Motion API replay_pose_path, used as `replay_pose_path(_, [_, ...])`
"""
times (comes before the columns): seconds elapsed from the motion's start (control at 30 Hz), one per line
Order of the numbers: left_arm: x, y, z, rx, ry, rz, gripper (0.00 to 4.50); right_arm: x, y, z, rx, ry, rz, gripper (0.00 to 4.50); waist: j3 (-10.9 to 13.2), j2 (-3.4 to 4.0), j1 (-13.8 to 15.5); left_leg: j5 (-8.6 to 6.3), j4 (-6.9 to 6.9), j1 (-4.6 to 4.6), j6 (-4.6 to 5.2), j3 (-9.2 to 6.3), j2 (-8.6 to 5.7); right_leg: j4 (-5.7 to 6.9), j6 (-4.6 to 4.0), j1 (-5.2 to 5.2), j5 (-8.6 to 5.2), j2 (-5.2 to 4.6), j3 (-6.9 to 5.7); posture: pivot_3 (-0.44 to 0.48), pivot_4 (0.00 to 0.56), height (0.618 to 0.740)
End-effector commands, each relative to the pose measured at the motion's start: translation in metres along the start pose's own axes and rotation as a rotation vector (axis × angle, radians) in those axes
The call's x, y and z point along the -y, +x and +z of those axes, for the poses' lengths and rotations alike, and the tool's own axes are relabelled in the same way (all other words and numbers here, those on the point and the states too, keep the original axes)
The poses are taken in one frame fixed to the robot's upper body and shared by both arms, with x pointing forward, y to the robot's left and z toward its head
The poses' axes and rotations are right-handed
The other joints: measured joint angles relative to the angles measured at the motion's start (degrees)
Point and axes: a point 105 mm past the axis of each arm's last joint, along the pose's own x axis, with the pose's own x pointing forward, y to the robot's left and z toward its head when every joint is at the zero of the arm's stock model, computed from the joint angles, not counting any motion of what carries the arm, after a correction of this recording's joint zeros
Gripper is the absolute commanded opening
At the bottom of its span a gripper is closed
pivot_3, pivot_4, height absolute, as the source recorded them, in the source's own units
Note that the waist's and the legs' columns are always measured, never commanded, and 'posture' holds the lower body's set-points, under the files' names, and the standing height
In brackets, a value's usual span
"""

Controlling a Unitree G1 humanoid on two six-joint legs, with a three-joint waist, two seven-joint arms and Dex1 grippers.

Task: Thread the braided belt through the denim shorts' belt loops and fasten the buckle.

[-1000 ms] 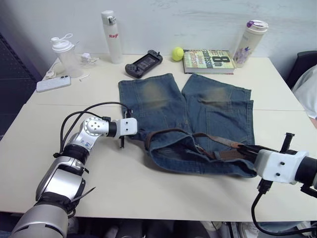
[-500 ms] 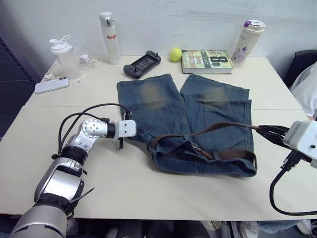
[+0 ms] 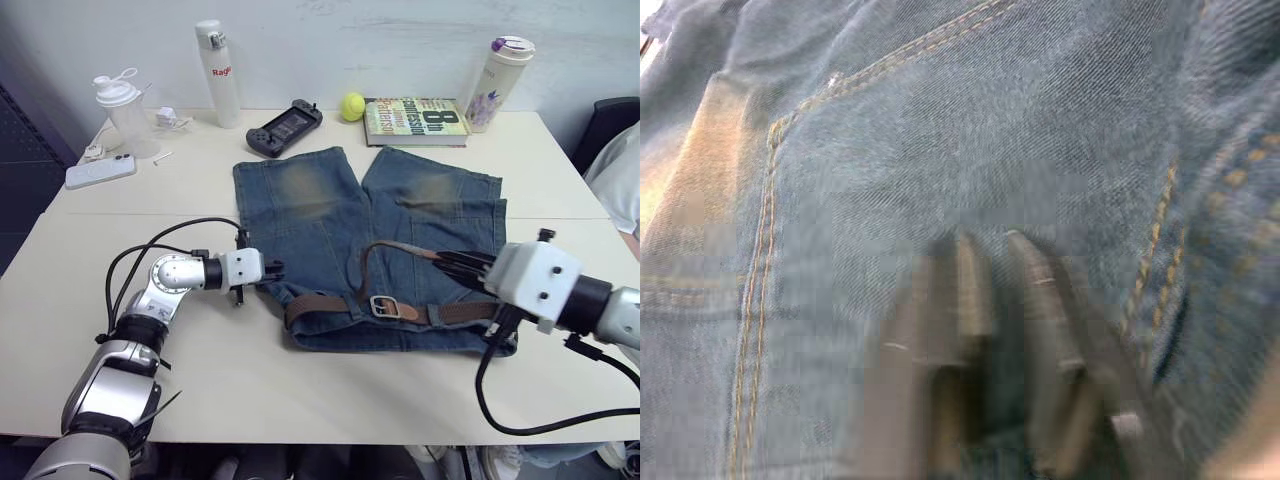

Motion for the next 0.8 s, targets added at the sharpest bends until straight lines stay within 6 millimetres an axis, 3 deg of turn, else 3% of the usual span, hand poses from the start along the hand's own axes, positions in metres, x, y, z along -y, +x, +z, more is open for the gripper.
replay_pose_path(0.03, [-0.006, -0.01, 0.008, 0.057, -0.12, 0.071, 2.64, -0.01, 0.01, 0.021, 0.072, -0.076, 0.063, 0.0, 0.1, -0.01, 0.0, 0.0, 0.01, -0.03, 0.0, -0.01, 0.0, 0.01, 0.0, -0.01, 0.0, 0.0, 0.0, 0.0, 0.15, 0.74])
replay_pose_path(0.13, [-0.026, -0.035, 0.012, 0.13, -0.392, 0.237, 2.64, -0.013, 0.019, 0.027, 0.105, -0.097, 0.089, 0.0, 0.6, -0.08, -0.2, 0.02, 0.07, -0.25, 0.01, -0.09, 0.01, 0.07, 0.0, -0.15, 0.0, 0.01, -0.02, 0.0, 0.15, 0.74])
replay_pose_path(0.27, [0.05, -0.071, 0.009, 0.063, -0.718, 0.005, 2.64, -0.015, 0.026, 0.022, 0.09, -0.125, 0.116, 0.0, 0.8, -0.14, -2.0, 0.08, 0.08, -0.57, -0.04, -0.2, 0.02, 0.09, 0.0, -0.37, 0.0, 0.06, -0.05, 0.0, 0.15, 0.74])
replay_pose_path(0.33, [0.084, -0.078, 0.031, 0.079, -0.77, -0.129, 2.64, -0.016, 0.028, 0.017, 0.081, -0.129, 0.119, 0.0, 0.9, -0.11, -1.9, 0.05, 0.04, -0.54, 0.02, -0.27, 0.01, 0.1, 0.0, -0.35, 0.0, 0.07, -0.03, 0.0, 0.15, 0.74])
replay_pose_path(0.37, [0.092, -0.076, 0.051, 0.124, -0.728, -0.148, 2.64, -0.016, 0.029, 0.015, 0.076, -0.133, 0.119, 0.0, 0.9, -0.05, -1.8, 0.04, 0.05, -0.57, 0.03, -0.38, 0.0, 0.07, 0.0, -0.33, 0.0, 0.07, -0.01, 0.0, 0.15, 0.74])
replay_pose_path(0.43, [0.085, -0.064, 0.085, 0.222, -0.686, -0.082, 2.64, -0.016, 0.03, 0.009, 0.063, -0.145, 0.122, 0.0, 1.1, 0.12, -0.9, 0.01, 0.07, -0.54, 0.07, -0.42, -0.1, -0.05, 0.0, -0.19, 0.0, 0.03, 0.2, 0.0, 0.15, 0.74])
replay_pose_path(0.53, [0.067, -0.046, 0.117, 0.287, -0.525, 0.024, 2.64, -0.015, 0.033, 0.007, 0.061, -0.177, 0.125, 0.0, 1.2, 0.08, 0.6, 0.1, 0.14, -0.68, 0.11, -0.81, -0.37, -0.28, 0.03, -0.14, 0.01, -0.01, 0.56, 0.0, 0.15, 0.74])
replay_pose_path(0.8, [0.03, -0.025, 0.141, 0.305, -0.278, 0.309, 2.64, -0.015, 0.037, 0.011, 0.082, -0.219, 0.139, 0.0, 1.2, 0.11, 0.2, 0.39, -0.01, -0.62, -0.08, -0.73, -0.31, -0.17, 0.1, -0.12, 0.05, 0.29, 0.61, 0.0, 0.15, 0.74])
